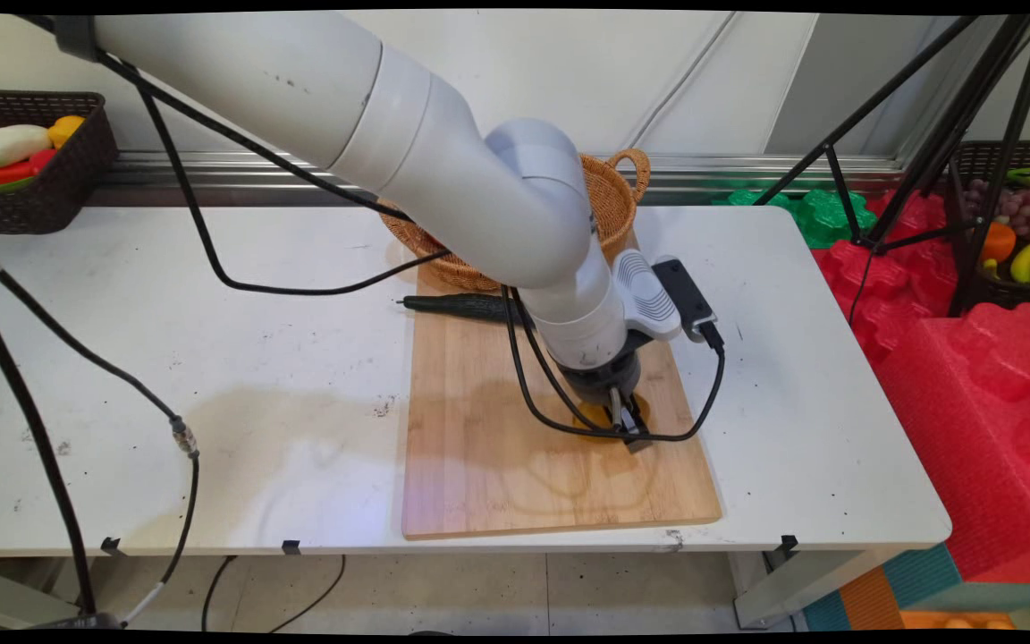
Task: Place the picked object on the cutting board
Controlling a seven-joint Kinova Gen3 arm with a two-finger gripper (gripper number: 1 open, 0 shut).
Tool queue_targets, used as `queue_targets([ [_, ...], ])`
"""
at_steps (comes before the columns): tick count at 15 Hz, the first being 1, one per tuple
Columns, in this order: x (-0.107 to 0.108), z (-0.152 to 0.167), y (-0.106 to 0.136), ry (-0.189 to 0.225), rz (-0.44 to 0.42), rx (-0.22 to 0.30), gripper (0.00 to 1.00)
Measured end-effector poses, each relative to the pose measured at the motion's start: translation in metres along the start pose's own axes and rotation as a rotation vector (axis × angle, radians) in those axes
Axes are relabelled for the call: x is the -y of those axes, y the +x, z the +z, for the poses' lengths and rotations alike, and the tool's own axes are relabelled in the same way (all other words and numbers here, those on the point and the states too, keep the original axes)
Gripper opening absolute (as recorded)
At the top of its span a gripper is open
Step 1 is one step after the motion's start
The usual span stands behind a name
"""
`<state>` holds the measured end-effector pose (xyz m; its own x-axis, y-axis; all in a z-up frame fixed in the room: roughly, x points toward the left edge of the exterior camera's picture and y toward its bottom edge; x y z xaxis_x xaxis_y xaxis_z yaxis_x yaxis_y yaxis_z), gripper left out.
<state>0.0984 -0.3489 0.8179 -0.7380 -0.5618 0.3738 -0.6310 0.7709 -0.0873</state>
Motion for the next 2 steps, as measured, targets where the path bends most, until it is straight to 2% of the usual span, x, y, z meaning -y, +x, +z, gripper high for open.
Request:
queue_targets([
  [2,-0.0014,-0.0009,-0.0008,0.0,0.007,-0.001,1.0],
])
